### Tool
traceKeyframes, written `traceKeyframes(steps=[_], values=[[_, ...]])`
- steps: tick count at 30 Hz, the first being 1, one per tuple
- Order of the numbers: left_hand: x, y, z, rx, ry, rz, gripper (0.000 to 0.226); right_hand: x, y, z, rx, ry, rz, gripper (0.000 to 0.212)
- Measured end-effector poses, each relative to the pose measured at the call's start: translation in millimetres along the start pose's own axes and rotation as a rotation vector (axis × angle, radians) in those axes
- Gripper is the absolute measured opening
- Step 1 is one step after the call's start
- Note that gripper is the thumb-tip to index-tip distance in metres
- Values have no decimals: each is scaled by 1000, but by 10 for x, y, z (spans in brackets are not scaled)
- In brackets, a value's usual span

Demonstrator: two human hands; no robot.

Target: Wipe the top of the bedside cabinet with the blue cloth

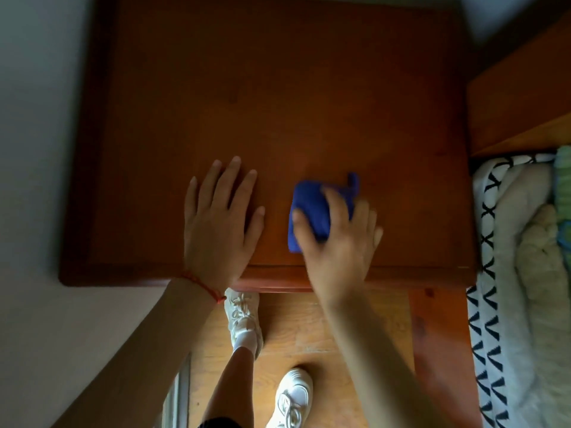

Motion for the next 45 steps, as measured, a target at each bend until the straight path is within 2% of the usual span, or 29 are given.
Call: traceKeyframes(steps=[3, 6, 9, 15, 18, 22, 28, 35, 41, 45], values=[[195, 58, -11, 11, 25, 35, 49, -258, -28, 9, 2, -36, 65, 46], [242, 114, -19, 27, 46, 66, 50, 345, 102, 107, -57, -65, 42, 46], [244, 112, -15, 39, 42, 62, 50, 864, 200, 141, -74, 6, -1, 49], [262, 120, -11, 24, 34, 87, 48, 257, 106, 107, -40, 54, 91, 45], [267, 122, -4, 16, 24, 116, 48, 709, 201, 175, -57, 12, 91, 49], [282, 115, -5, -4, 17, 135, 47, 1493, 367, 223, -18, 101, 48, 55], [658, -47, 99, -52, -4, 73, 47, 892, 245, 234, -65, 49, 84, 50], [1313, 76, 241, 17, -36, 118, 49, 2129, 479, 263, -50, 48, 73, 58], [1313, 110, 261, 9, -26, 121, 49, 1500, 343, 223, -58, 13, 86, 50], [1324, 110, 264, 9, -33, 127, 49, 2221, 461, 211, -46, 28, 81, 55]])
Point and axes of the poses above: each hand's wrist, its own x-axis towards the middle knuckle, its own y-axis out of the palm, z = x × y, the point moved 7 cm from there along x, towards the middle knuckle, and after that the axes turned 6 degrees about z, right-handed, at the moved point
